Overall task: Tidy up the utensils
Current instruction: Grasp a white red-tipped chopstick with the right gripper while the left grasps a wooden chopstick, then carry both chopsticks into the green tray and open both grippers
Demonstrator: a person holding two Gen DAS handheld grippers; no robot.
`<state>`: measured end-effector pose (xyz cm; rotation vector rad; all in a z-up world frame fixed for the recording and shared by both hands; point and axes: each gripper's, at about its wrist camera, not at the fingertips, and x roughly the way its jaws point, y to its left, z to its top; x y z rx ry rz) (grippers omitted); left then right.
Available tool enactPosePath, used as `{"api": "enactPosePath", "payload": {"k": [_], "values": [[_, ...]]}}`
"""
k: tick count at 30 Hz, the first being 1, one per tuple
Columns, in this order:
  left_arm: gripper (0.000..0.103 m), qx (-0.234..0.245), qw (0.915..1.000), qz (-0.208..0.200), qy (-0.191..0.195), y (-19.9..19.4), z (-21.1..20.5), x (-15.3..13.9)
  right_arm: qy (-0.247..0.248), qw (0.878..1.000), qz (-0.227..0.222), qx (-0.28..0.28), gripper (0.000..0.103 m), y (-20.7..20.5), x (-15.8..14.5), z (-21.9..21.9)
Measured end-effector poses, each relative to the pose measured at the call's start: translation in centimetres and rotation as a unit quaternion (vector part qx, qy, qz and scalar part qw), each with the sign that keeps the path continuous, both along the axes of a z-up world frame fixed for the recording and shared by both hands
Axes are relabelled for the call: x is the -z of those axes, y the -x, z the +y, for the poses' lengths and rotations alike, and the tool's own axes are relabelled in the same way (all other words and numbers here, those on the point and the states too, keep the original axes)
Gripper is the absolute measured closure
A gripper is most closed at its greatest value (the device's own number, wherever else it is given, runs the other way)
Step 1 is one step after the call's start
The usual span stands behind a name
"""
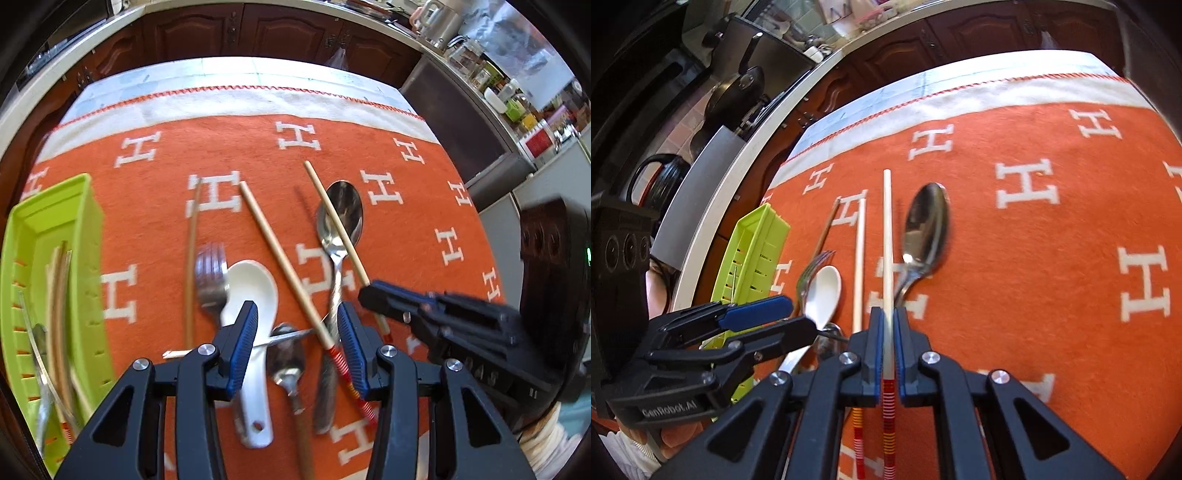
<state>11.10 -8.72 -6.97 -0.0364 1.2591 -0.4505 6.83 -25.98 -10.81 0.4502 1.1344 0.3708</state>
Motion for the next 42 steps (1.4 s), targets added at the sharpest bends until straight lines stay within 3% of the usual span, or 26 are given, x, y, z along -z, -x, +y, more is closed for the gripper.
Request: {"api": "enactPosePath", "payload": {"k": [8, 14, 22, 26, 29, 36, 42], "values": [[0.078, -0.033, 0.9981, 0.053, 0.002, -1.9, -1.3, 2.5, -0.013, 1.000, 0.005, 0.020, 0.097, 0.7, 0.2, -1.4], [0.087, -0.024, 0.9985, 0.046, -0.015, -1.4, -2.7, 2.8, -0.020, 0.999, 0.007, 0.025, 0.097, 0.9, 0.4, -2.0], [0.088, -0.003, 0.9986, 0.041, -0.031, -0.3, -4.3, 3.1, -0.022, 0.999, 0.006, 0.028, 0.097, 1.2, 0.4, -2.3], [0.090, -0.001, 0.9987, 0.017, -0.047, 0.4, -5.1, 3.1, -0.024, 0.999, 0.009, 0.032, 0.097, 1.2, 0.5, -2.4], [0.095, -0.013, 0.9995, 0.013, -0.027, 0.5, -4.7, 3.2, -0.026, 0.999, 0.008, 0.035, 0.097, 1.4, 0.3, -2.5], [0.096, -0.038, 0.9990, 0.022, 0.005, 0.6, -2.2, 2.8, -0.024, 0.999, -0.004, 0.040, 0.097, 2.1, -1.0, -2.7], [0.096, -0.039, 0.9988, 0.029, 0.008, 1.3, -1.0, 3.0, -0.015, 0.999, -0.010, 0.035, 0.097, 2.6, -1.8, -1.9]]}}
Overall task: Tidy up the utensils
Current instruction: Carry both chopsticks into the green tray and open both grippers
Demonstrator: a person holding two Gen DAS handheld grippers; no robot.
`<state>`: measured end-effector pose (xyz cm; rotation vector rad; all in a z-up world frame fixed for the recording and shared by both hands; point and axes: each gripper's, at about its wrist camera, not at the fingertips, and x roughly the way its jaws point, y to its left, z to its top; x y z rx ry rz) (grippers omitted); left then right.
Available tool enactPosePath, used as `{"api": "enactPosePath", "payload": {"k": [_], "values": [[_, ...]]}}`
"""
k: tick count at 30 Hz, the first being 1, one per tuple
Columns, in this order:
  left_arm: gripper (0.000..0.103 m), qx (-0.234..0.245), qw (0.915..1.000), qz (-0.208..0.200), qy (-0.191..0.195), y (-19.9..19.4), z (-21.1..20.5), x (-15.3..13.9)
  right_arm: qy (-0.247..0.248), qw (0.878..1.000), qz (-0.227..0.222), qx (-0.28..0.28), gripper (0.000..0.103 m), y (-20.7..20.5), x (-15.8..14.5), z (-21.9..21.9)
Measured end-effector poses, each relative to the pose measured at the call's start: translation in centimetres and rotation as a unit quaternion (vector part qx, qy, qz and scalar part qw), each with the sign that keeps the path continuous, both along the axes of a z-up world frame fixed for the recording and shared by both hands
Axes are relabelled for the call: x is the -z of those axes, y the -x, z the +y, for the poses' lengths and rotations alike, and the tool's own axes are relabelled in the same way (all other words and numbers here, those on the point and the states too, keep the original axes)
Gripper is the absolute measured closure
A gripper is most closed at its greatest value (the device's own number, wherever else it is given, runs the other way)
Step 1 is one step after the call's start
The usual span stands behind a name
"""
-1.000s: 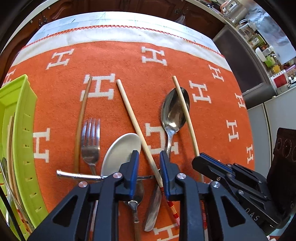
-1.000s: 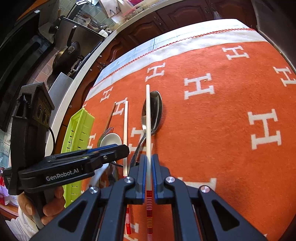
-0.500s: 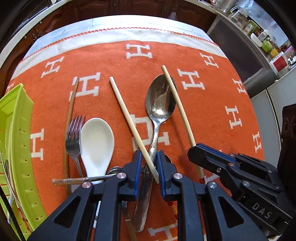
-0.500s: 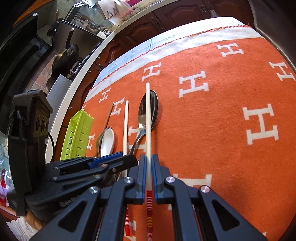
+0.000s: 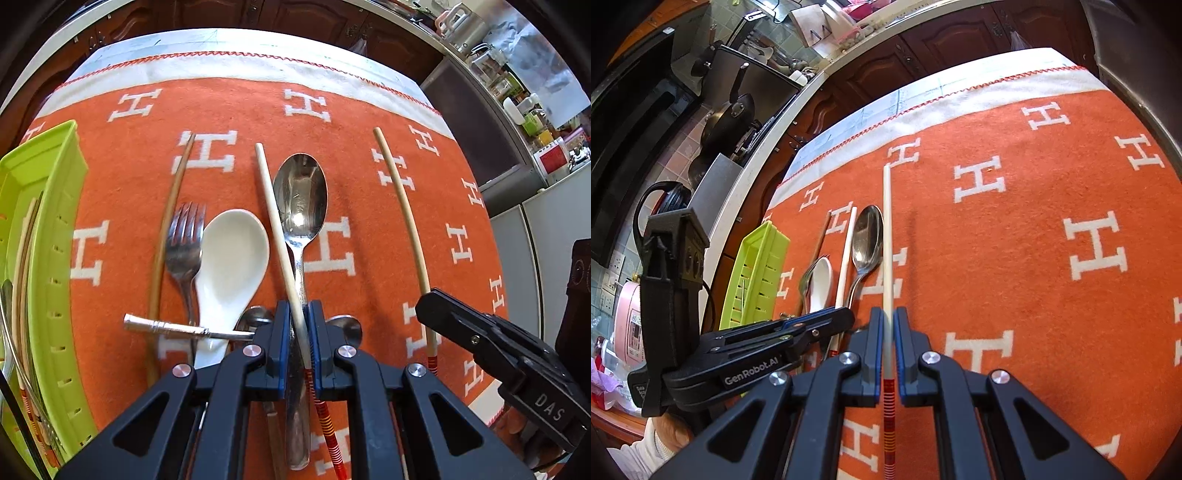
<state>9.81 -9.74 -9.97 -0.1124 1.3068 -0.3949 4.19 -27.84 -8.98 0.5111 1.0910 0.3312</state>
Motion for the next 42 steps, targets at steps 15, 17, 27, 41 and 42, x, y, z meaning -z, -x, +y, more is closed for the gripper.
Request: {"api": "enactPosePath", "payload": {"k": [15, 17, 27, 41, 42], "values": [[0.095, -0.003, 0.9989, 0.029, 0.036, -0.5, 1.1, 0.9, 0.011, 1.000, -0.003, -0.011, 0.097, 0.7, -0.8, 1.3], [0.094, -0.006, 0.9987, 0.032, 0.040, -0.6, 1.3, 0.9, 0.009, 1.000, -0.002, -0.010, 0.097, 0.7, -0.8, 1.3], [0.092, -0.011, 0.9990, 0.027, 0.033, -0.9, 1.8, 0.4, 0.004, 1.000, 0.001, -0.011, 0.097, 0.7, -0.5, 1.2], [0.100, -0.006, 0.9992, -0.034, 0.019, -0.1, 2.3, -3.0, -0.005, 1.000, -0.001, -0.007, 0.097, 0.9, -0.6, 0.8], [0.100, -0.005, 0.9991, -0.037, 0.019, 0.0, 2.4, -3.4, -0.005, 1.000, -0.001, -0.007, 0.097, 0.9, -0.8, 0.9]]}}
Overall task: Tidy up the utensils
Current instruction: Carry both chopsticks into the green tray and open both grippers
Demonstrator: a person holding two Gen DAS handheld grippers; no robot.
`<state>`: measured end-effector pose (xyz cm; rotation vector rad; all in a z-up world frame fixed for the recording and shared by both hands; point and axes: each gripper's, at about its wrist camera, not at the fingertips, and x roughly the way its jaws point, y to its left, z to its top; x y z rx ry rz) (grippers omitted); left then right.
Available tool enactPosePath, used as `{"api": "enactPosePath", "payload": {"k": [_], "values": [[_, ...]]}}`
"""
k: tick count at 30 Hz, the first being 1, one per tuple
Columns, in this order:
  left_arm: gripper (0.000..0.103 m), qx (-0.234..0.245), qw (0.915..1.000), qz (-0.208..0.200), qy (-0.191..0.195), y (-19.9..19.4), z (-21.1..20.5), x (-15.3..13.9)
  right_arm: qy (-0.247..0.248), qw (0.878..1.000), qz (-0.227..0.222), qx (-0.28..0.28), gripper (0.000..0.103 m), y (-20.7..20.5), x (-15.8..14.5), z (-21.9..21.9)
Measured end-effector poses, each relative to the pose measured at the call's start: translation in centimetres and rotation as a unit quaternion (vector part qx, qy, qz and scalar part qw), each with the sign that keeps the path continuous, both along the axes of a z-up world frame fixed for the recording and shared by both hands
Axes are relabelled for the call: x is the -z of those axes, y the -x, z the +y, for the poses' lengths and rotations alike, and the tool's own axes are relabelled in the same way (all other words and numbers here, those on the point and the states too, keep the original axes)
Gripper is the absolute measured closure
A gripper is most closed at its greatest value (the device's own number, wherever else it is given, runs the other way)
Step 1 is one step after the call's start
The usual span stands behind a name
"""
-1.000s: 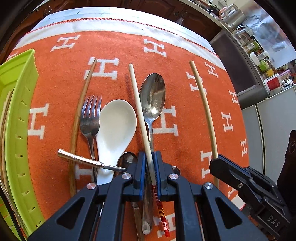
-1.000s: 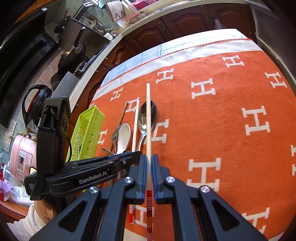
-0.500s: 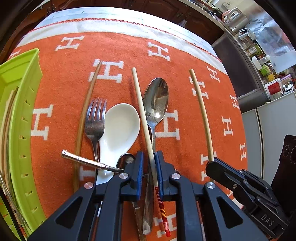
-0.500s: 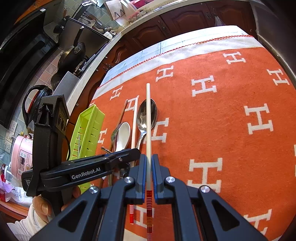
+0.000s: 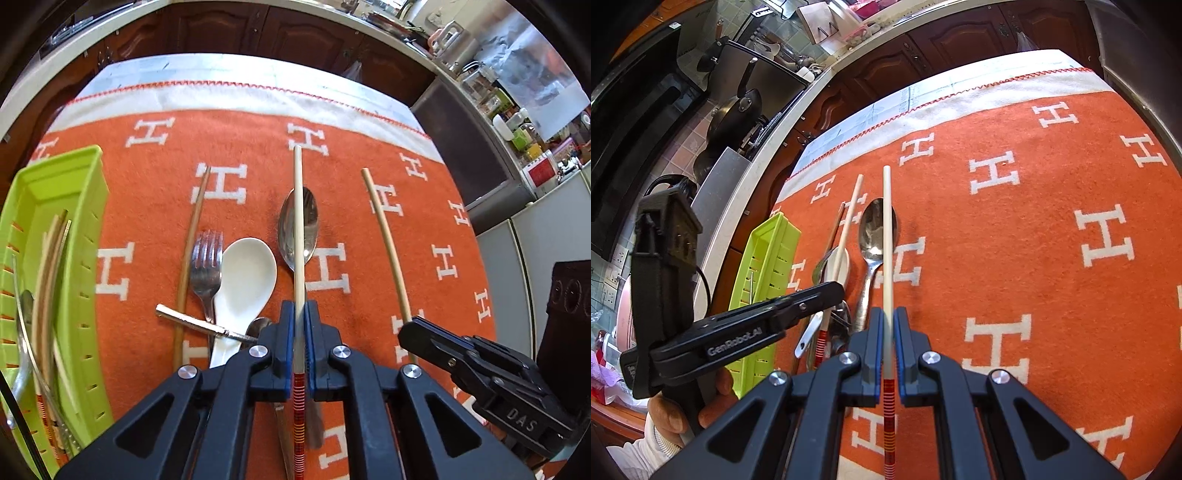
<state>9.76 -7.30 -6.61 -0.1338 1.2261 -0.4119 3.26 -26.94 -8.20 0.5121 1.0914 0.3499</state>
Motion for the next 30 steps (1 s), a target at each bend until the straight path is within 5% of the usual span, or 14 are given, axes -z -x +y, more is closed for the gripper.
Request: {"api": "enactPosePath", "payload": {"k": [7, 13, 18, 25, 30], "values": [[0.100, -0.017, 0.9989, -0.040, -0.016, 2.0, 5.0, -3.9, -0.013, 0.999, -0.016, -0.027, 0.097, 0.0, -2.7, 2.8], [0.100, -0.075, 0.9922, -0.073, -0.068, 4.0, 12.7, -6.0, -0.023, 0.996, -0.027, -0.076, 0.097, -0.8, -5.3, 8.7], [0.100, -0.117, 0.9865, -0.072, -0.089, 4.7, 17.4, -5.7, -0.034, 0.994, -0.012, -0.099, 0.097, -2.4, -5.8, 13.9], [0.100, -0.117, 0.9885, -0.053, -0.079, 4.5, 19.4, -3.8, -0.034, 0.993, 0.030, -0.105, 0.097, -4.2, -4.3, 19.5], [0.079, -0.108, 0.9887, -0.061, -0.084, 4.4, 19.4, -3.3, -0.035, 0.993, 0.072, -0.088, 0.096, -5.2, -2.5, 20.6]]}}
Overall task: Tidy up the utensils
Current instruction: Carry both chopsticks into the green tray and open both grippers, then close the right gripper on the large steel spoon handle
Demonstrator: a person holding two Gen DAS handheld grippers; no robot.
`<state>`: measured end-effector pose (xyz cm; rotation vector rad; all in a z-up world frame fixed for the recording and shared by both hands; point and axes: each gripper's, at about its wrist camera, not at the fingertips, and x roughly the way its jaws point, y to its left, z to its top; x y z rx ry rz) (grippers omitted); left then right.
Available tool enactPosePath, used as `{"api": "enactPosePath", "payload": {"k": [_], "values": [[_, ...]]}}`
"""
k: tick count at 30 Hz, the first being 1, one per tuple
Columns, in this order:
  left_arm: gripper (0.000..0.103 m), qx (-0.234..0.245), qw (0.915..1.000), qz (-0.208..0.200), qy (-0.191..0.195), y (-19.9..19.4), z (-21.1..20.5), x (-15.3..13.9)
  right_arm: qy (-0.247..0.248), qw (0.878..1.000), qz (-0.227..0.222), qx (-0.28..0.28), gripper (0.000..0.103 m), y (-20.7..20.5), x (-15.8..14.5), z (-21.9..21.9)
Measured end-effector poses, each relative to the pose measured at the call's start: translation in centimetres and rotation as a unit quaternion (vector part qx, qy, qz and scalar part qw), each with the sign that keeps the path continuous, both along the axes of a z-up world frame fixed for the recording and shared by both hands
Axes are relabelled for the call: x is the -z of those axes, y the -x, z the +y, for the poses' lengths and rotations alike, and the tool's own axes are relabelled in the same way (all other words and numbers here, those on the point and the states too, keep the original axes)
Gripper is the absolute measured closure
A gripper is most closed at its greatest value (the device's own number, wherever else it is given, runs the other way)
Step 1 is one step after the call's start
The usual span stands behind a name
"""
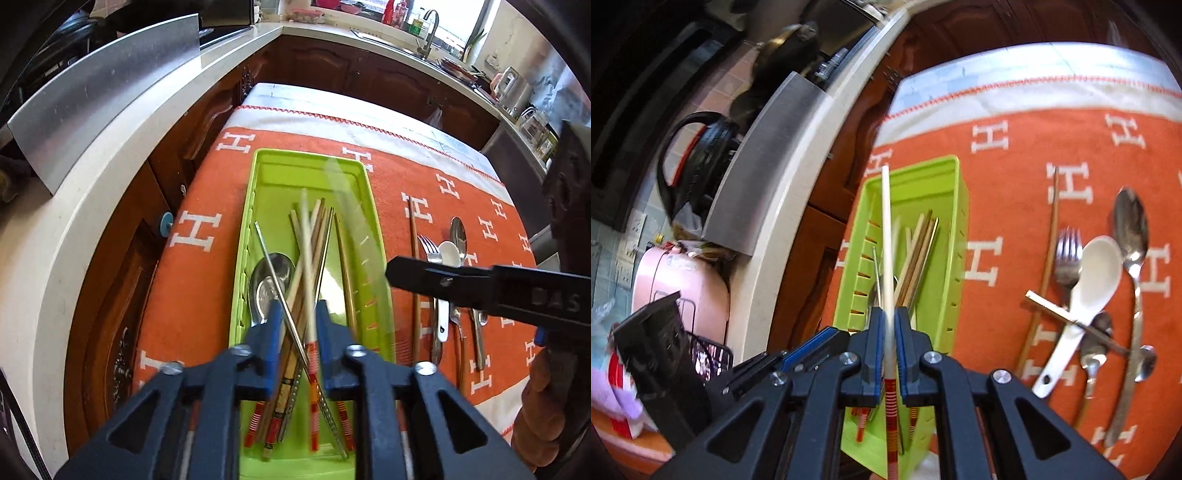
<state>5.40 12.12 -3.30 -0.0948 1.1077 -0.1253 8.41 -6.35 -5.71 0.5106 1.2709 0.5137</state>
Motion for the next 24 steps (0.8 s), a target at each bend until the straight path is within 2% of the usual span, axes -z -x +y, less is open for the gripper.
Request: {"api": "enactPosePath", "payload": {"k": [7, 12, 14, 15, 24], "values": [[0.076, -0.005, 0.9999, -0.004, 0.009, -0.2, 0.0, 0.2, 0.035, 0.999, -0.012, 0.007, 0.096, 0.3, 0.2, -0.5], [0.073, 0.000, 0.9999, -0.011, 0.001, 0.1, -0.6, -0.1, 0.053, 0.998, -0.030, 0.012, 0.096, 1.0, -0.3, -2.1], [0.061, -0.001, 0.9999, -0.011, 0.001, 0.3, -0.8, -0.2, 0.058, 0.998, -0.037, 0.013, 0.096, 1.3, -0.5, -2.9], [0.058, -0.002, 0.9999, -0.013, 0.001, 0.4, -0.9, -0.4, 0.061, 0.997, -0.042, 0.013, 0.096, 1.6, -0.7, -3.3], [0.057, 0.024, 0.9992, -0.033, -0.002, 1.3, -3.6, -2.0, 0.080, 0.993, -0.080, 0.041, 0.096, 3.6, -2.3, -8.0]]}}
